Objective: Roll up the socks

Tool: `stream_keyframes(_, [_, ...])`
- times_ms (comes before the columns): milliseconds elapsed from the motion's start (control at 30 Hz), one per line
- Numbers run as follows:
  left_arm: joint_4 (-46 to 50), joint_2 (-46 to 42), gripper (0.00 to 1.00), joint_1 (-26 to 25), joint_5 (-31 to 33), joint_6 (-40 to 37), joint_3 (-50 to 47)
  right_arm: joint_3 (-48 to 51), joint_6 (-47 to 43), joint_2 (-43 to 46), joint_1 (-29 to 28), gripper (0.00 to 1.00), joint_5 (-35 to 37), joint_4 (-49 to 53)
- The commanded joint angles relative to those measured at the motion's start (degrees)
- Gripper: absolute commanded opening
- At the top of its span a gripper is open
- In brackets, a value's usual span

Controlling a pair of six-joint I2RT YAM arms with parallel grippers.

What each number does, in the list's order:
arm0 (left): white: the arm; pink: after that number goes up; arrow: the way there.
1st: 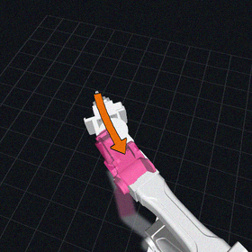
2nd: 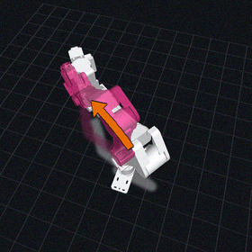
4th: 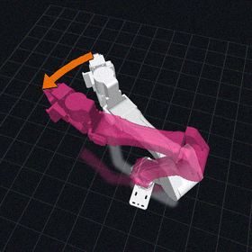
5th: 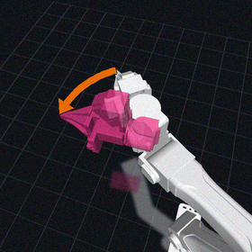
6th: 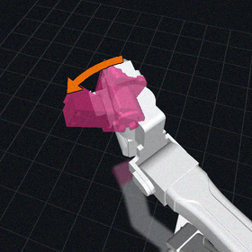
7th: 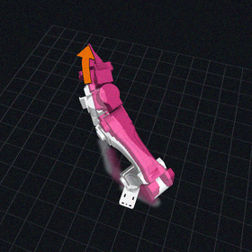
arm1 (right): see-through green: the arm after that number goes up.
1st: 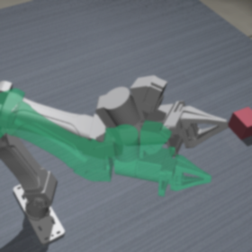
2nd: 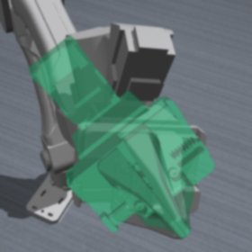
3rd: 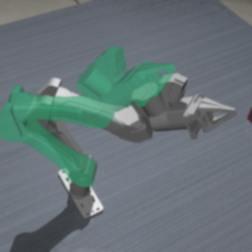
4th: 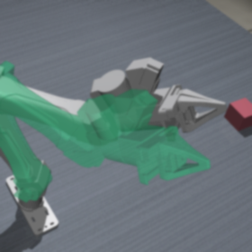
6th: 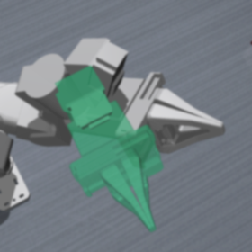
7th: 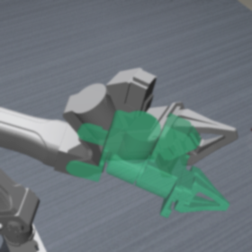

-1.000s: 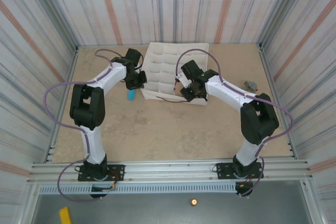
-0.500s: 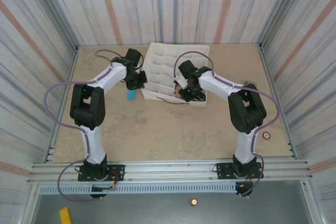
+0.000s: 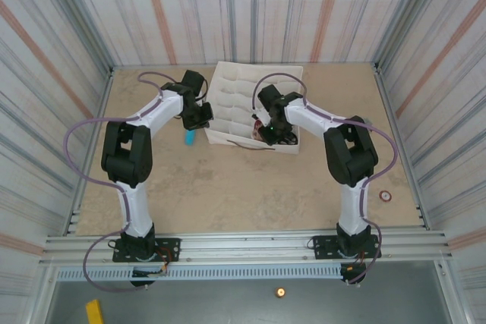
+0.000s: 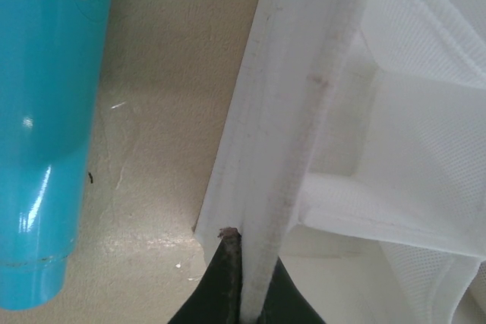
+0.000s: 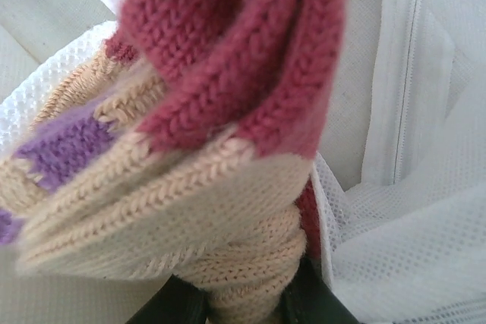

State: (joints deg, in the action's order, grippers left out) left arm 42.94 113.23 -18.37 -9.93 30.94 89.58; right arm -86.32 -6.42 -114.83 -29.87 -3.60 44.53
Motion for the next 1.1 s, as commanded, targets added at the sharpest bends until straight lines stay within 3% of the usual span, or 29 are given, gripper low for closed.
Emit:
stream_keyframes(0, [1.2,1.8,0.0,1.4,0.7,4.1,0.9,4.4,2.4,-1.0,2.0,0.18,1.8,6.9])
stream_keyframes(200, [1.2,1.9,0.0,1.5,0.4,4.1,1.2,3.3,-0.3,4.5,1.4,0.26,-0.6,5.7])
stream_keyframes(433, [1.2,1.9,0.0,1.4,0.3,4.0,1.2,2.4,-2.2,5.1,1.1,0.31,-1.8,7.2])
stream_keyframes(667, [1.2,2.0,0.0,1.5,0.3,3.8,1.3,3.6,-2.4,7.3,1.0,0.45,-3.6,6.7])
stream_keyframes(1067, [2.6,2.7,0.0,1.5,0.1,3.4,2.4,1.4,-3.6,8.9,1.0,0.54,-5.0,10.3])
